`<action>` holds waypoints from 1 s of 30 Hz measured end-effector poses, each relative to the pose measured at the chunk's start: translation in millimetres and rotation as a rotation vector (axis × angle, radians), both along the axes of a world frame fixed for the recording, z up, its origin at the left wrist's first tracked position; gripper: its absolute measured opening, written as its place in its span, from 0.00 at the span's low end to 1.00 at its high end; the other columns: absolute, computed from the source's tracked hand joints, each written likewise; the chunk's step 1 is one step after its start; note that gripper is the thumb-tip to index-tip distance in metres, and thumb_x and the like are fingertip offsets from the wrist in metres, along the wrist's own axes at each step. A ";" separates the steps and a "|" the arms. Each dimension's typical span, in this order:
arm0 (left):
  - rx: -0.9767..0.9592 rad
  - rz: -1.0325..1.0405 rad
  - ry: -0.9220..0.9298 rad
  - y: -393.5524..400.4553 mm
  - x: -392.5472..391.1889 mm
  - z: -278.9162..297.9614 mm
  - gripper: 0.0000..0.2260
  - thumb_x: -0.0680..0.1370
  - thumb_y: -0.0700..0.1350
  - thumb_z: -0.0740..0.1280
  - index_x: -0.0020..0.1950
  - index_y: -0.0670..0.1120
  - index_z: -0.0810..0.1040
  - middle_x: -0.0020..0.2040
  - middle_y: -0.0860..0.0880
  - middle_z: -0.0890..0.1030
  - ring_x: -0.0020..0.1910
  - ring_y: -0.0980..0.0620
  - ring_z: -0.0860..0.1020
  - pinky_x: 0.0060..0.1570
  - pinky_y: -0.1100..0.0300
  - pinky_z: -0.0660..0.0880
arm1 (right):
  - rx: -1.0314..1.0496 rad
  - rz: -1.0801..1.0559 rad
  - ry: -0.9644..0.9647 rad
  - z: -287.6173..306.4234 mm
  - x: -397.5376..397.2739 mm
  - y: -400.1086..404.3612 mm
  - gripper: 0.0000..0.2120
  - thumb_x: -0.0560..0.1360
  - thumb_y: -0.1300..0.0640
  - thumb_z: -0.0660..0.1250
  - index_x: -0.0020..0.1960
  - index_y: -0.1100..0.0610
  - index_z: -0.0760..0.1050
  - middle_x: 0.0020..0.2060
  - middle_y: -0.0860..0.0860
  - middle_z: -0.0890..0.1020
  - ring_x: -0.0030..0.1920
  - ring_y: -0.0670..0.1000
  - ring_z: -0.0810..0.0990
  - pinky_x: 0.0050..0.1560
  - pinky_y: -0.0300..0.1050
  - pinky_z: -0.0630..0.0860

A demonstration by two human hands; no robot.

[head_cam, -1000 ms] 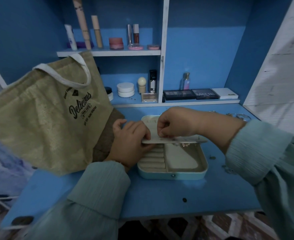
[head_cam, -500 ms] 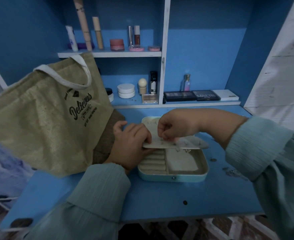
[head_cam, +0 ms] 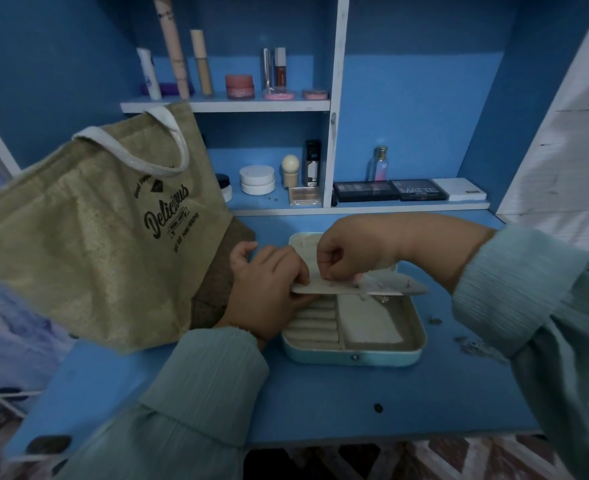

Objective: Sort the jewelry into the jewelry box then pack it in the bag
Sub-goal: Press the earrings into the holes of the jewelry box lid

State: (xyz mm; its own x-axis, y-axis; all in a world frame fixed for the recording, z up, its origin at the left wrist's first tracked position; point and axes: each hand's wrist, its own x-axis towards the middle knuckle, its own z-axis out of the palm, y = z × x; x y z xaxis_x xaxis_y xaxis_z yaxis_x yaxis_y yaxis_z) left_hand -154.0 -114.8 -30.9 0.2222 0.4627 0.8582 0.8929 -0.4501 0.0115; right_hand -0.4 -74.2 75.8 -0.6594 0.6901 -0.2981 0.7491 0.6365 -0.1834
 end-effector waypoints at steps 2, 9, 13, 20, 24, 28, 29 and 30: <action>-0.005 0.002 -0.007 0.3 0.5 0.1 0.12 0.69 0.56 0.65 0.33 0.49 0.70 0.32 0.54 0.74 0.38 0.57 0.68 0.53 0.55 0.58 | -0.031 -0.005 0.027 1.9 2.8 0.5 0.03 0.74 0.57 0.65 0.46 0.51 0.77 0.44 0.49 0.82 0.43 0.47 0.78 0.45 0.38 0.72; -0.025 -0.006 -0.006 0.2 -0.8 -0.4 0.12 0.69 0.56 0.64 0.33 0.49 0.71 0.32 0.54 0.75 0.39 0.57 0.68 0.53 0.55 0.58 | -0.068 -0.004 0.025 -0.5 1.8 1.6 0.04 0.74 0.58 0.64 0.45 0.50 0.76 0.41 0.47 0.81 0.41 0.46 0.77 0.46 0.39 0.73; -0.138 0.012 -0.109 -1.4 2.9 4.0 0.13 0.69 0.58 0.65 0.34 0.50 0.70 0.32 0.57 0.72 0.38 0.58 0.68 0.54 0.56 0.57 | -0.059 -0.040 0.117 2.1 6.6 2.0 0.05 0.75 0.59 0.65 0.44 0.50 0.76 0.38 0.45 0.79 0.39 0.46 0.78 0.44 0.37 0.73; -0.514 0.006 -0.477 5.7 13.5 29.1 0.13 0.69 0.56 0.71 0.38 0.57 0.67 0.38 0.60 0.73 0.42 0.61 0.71 0.62 0.53 0.64 | -0.102 -0.411 0.585 21.9 49.1 14.1 0.13 0.78 0.49 0.60 0.44 0.55 0.78 0.40 0.49 0.80 0.41 0.48 0.78 0.45 0.42 0.76; -0.641 -0.050 -0.673 20.0 16.9 34.4 0.14 0.69 0.54 0.74 0.47 0.54 0.71 0.42 0.59 0.77 0.45 0.59 0.76 0.54 0.51 0.74 | -0.228 -0.696 0.704 16.9 71.8 21.5 0.21 0.79 0.43 0.54 0.46 0.58 0.77 0.40 0.52 0.79 0.39 0.50 0.77 0.40 0.42 0.75; -0.730 -0.114 -0.829 31.4 20.1 35.5 0.17 0.70 0.51 0.74 0.52 0.54 0.69 0.45 0.60 0.76 0.44 0.63 0.75 0.45 0.63 0.75 | -0.353 -0.845 0.887 -4.7 75.1 25.3 0.18 0.79 0.46 0.56 0.41 0.57 0.75 0.36 0.52 0.79 0.37 0.50 0.76 0.41 0.43 0.77; -0.744 -0.125 -0.860 34.5 21.0 34.7 0.18 0.70 0.51 0.74 0.53 0.53 0.69 0.46 0.59 0.75 0.44 0.64 0.75 0.44 0.64 0.75 | -0.367 -0.872 0.945 -8.8 75.1 27.4 0.18 0.80 0.46 0.56 0.41 0.57 0.74 0.35 0.52 0.79 0.36 0.51 0.76 0.40 0.43 0.76; -0.760 -0.130 -0.882 37.8 21.1 33.1 0.18 0.70 0.51 0.74 0.55 0.53 0.69 0.47 0.59 0.75 0.44 0.64 0.74 0.43 0.65 0.74 | -0.382 -0.895 1.003 -12.7 75.6 30.0 0.17 0.80 0.47 0.56 0.41 0.57 0.74 0.35 0.52 0.79 0.36 0.51 0.76 0.40 0.43 0.76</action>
State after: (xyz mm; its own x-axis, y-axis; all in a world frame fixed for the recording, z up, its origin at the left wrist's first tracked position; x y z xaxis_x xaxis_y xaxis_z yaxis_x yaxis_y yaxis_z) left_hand -132.9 -77.0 2.2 -0.2287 0.9406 0.2509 0.3894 -0.1479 0.9091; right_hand 75.2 -44.2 63.0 -0.0852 0.9694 -0.2303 0.3175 -0.1927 -0.9285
